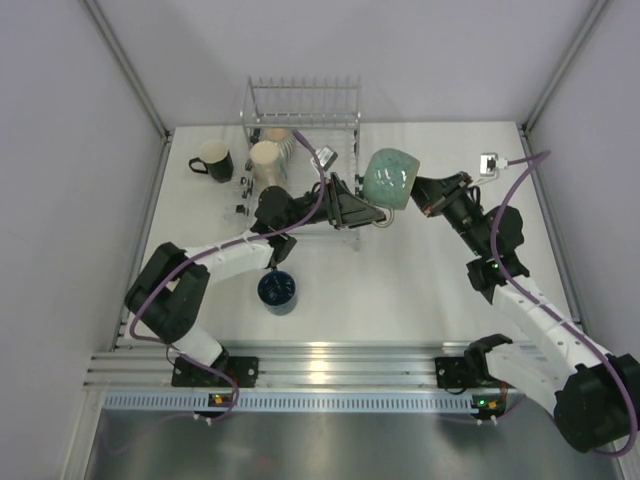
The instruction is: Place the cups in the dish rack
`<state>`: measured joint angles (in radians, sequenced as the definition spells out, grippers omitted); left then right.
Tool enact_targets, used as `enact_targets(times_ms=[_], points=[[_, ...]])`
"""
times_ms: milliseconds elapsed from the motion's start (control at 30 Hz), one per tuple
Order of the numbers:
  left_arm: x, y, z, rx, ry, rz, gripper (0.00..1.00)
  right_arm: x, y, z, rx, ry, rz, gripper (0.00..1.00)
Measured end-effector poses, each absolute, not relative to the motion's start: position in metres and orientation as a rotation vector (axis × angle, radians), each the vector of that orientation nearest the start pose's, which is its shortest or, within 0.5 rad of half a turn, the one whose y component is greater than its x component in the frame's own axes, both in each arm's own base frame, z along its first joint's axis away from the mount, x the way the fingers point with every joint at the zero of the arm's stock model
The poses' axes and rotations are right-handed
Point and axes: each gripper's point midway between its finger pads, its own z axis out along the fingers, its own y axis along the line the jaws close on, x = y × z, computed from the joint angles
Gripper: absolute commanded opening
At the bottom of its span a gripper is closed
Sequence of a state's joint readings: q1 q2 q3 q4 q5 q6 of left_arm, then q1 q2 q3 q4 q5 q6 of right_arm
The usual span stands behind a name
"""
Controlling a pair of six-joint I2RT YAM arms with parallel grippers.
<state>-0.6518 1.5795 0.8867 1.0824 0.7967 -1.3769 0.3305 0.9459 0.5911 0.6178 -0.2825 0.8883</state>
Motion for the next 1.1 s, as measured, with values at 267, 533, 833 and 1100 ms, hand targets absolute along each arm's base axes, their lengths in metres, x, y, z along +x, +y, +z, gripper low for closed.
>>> enact_targets(times_ms=[267,533,833,1100], points=[[0.218,-0.376,0.332,0.359,1.572,-2.193,0.64,0.307,0.192,0.319,0.157,1.436,1.237,0.00],[0.215,-0.385,0.329,0.357,1.586,-2.224,0.51,0.307,0.190,0.318,0.161,1.416,1.232,0.00],[0.217,-0.396,0.317,0.332,1.624,-2.243,0.00,0.311,0.179,0.314,0.157,1.415,1.137,0.02],[0.219,-0.400,0.304,0.347,1.714,-2.102,0.00,0.309,0.179,0.303,0.154,1.456,1.117,0.32]])
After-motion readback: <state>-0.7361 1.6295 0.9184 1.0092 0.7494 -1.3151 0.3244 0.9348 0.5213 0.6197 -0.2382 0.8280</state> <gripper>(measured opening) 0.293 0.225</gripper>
